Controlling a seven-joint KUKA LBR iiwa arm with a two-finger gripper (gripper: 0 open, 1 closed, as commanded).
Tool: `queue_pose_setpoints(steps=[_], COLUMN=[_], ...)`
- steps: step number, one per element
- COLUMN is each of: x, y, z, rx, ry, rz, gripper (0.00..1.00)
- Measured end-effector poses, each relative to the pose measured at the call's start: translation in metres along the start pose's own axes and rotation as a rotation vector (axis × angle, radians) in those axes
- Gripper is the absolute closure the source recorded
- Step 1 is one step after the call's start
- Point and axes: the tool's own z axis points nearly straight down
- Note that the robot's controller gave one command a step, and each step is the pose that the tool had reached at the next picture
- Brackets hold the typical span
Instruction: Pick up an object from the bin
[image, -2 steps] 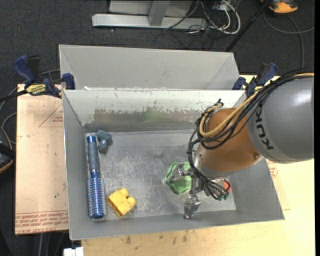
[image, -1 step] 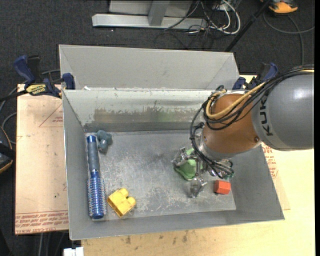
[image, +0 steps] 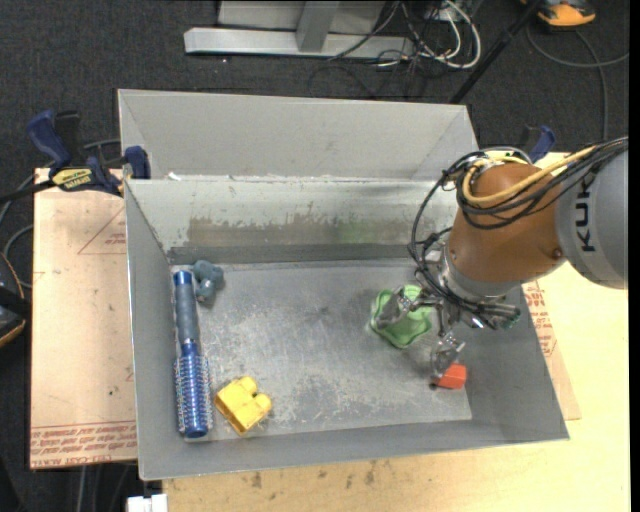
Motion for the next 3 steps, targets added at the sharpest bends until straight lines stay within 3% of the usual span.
queue_pose_setpoints(steps=[1, 2, 3], x=[-0.047, -0.045, -0.045], y=[-0.054, -0.079, -0.079], z=[0.003, 0.020, 0.019], rx=[-0.001, 0.010, 0.009], ry=[-0.003, -0.017, -0.017], rz=[0.015, -0.409, -0.409], gripper=[0.00, 0.00, 1.00])
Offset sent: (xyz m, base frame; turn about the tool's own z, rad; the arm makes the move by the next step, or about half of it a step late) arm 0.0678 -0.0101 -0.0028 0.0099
